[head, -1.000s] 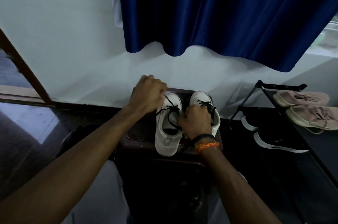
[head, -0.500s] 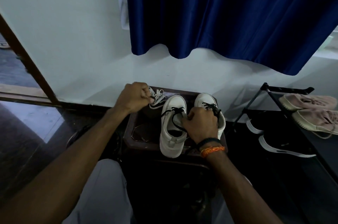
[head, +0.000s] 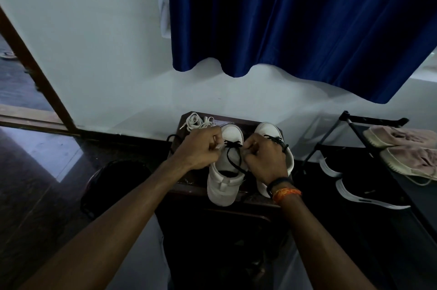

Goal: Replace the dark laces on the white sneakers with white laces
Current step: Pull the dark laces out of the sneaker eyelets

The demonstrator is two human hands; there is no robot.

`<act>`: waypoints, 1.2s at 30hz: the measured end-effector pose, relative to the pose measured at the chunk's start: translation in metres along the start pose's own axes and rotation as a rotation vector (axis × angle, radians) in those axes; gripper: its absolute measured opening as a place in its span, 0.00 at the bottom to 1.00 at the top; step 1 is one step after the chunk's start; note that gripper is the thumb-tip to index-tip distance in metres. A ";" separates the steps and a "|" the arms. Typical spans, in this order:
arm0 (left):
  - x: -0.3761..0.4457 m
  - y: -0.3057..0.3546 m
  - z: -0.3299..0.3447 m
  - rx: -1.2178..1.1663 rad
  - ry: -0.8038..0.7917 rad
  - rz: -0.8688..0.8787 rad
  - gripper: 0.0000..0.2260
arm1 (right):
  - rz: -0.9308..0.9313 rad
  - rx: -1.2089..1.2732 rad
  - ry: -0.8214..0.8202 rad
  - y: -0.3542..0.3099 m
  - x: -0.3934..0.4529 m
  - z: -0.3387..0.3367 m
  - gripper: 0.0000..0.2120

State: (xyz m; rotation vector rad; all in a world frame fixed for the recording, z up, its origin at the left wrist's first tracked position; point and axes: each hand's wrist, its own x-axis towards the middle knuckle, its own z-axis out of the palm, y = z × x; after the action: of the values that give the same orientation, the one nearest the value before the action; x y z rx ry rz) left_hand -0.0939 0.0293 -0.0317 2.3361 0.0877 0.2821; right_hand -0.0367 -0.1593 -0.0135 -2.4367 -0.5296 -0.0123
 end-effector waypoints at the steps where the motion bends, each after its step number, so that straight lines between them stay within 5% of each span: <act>1: -0.001 -0.001 -0.001 -0.009 0.010 -0.010 0.08 | 0.053 0.044 0.001 0.001 0.001 -0.001 0.03; 12: 0.001 0.007 0.000 0.030 -0.095 0.022 0.11 | -0.223 -0.202 -0.200 -0.001 0.028 0.012 0.17; 17: 0.000 0.008 -0.001 0.035 -0.090 0.018 0.12 | -0.222 -0.211 -0.124 0.000 0.036 0.015 0.08; 21: -0.001 0.005 -0.002 0.046 -0.086 0.013 0.12 | -0.051 0.111 0.053 -0.001 0.040 0.002 0.05; 25: 0.002 0.004 0.004 0.062 -0.066 0.029 0.10 | 0.279 0.810 -0.002 -0.011 0.044 -0.029 0.08; 28: 0.006 0.005 0.007 0.068 -0.067 0.018 0.11 | 0.353 0.922 -0.095 -0.010 0.042 -0.046 0.12; 30: 0.009 0.008 0.008 0.065 -0.090 0.004 0.14 | 0.306 0.728 -0.173 -0.007 0.035 -0.054 0.14; 34: 0.014 0.009 0.009 0.069 -0.118 -0.025 0.17 | 0.148 -0.071 -0.544 -0.009 0.019 -0.062 0.12; 36: 0.014 0.009 0.010 0.071 -0.104 -0.034 0.16 | 0.164 -0.144 -0.761 -0.012 0.014 -0.062 0.12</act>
State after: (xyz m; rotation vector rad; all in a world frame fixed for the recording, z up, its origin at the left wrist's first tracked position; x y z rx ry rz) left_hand -0.0781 0.0181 -0.0302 2.4131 0.0882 0.1427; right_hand -0.0211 -0.1824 0.0449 -2.5644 -0.6575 1.0036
